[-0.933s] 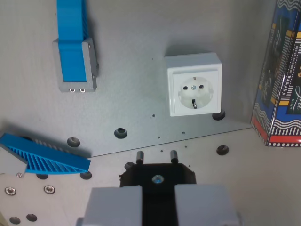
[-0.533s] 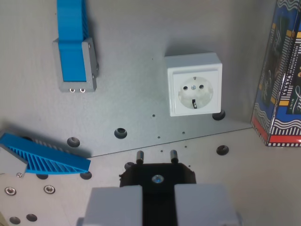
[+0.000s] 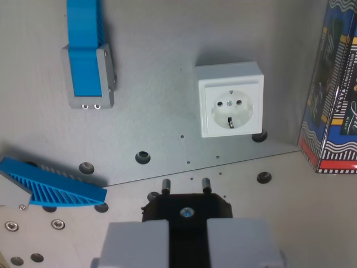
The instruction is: Move above the white socket
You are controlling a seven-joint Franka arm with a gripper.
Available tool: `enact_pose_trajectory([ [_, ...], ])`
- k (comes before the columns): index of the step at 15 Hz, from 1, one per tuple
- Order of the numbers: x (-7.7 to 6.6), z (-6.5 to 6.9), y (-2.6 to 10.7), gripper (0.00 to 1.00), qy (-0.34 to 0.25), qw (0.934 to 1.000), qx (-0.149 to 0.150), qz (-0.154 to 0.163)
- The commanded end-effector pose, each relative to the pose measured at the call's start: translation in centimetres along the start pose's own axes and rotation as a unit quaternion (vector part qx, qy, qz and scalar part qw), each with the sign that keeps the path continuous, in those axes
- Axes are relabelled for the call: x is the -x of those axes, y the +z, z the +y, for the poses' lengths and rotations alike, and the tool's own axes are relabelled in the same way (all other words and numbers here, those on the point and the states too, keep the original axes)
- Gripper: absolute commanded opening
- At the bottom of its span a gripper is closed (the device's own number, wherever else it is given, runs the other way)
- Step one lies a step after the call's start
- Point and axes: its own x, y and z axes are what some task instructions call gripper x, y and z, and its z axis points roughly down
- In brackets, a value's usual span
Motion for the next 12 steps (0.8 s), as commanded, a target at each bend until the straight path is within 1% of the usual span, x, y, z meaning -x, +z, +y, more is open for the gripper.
enact_pose_trajectory([
  [1,0.1,0.3,0.6,0.0,-0.003,0.9999,-0.002,0.01],
  [6,0.4,0.6,1.7,0.0,-0.008,0.9996,-0.006,0.027],
  [10,0.6,1.1,2.9,0.0,-0.012,0.9992,-0.007,0.037],
  [12,0.7,1.3,3.6,0.0,-0.015,0.9992,-0.007,0.037],
])
